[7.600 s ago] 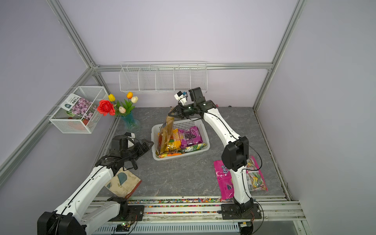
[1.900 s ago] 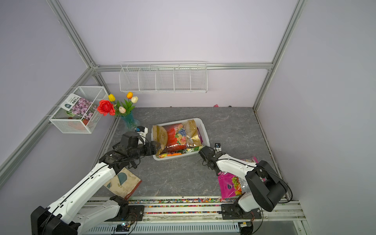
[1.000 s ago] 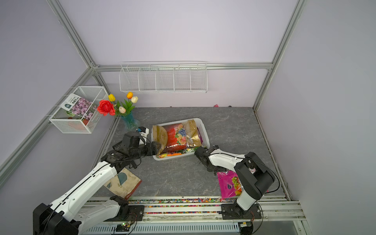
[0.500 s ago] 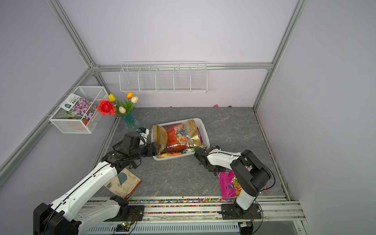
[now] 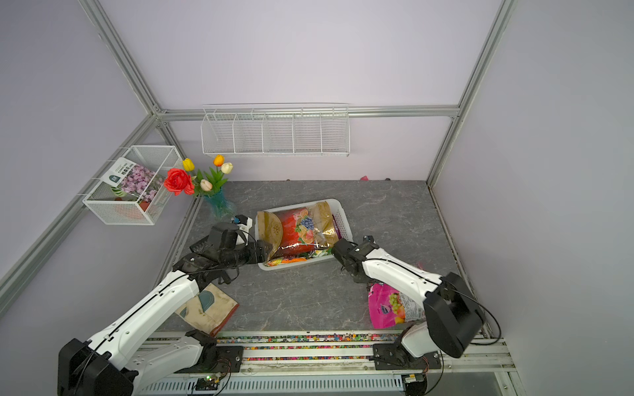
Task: Put the candies in the basket
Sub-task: Pick up the candy at the center of the board.
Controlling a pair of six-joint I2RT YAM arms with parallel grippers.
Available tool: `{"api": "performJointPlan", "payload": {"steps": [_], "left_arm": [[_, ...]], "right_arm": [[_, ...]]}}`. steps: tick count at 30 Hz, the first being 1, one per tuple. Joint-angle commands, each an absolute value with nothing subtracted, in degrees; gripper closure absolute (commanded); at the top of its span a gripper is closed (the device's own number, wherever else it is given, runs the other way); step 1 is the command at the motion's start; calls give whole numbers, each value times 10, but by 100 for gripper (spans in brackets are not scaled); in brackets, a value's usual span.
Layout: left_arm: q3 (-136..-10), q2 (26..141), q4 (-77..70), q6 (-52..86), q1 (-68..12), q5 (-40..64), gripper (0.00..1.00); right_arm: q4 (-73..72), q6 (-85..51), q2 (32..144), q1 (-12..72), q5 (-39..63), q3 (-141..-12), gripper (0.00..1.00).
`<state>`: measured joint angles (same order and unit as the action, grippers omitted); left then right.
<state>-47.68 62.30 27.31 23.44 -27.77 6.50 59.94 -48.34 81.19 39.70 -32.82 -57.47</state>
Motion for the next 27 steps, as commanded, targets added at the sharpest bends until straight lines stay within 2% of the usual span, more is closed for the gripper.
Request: {"api": "performJointPlan", "payload": {"steps": [1, 7, 11, 17, 27], "left_arm": [[-497, 631, 274, 223, -279, 80, 24], [-543, 648, 299, 162, -279, 120, 24], [-576, 658, 319, 143, -279, 117, 24], [-612, 669, 337, 141, -279, 120, 24], [-615, 670, 353, 141, -279, 118, 24]], "right_arm": [[657, -449, 729, 386, -335, -632, 100], [656, -337, 629, 339, -316, -690, 100], [656, -284, 608, 277, -243, -755, 100], [651, -235, 651, 223, -194, -866, 100], [632, -227, 754, 216, -137, -1046, 100]]}}
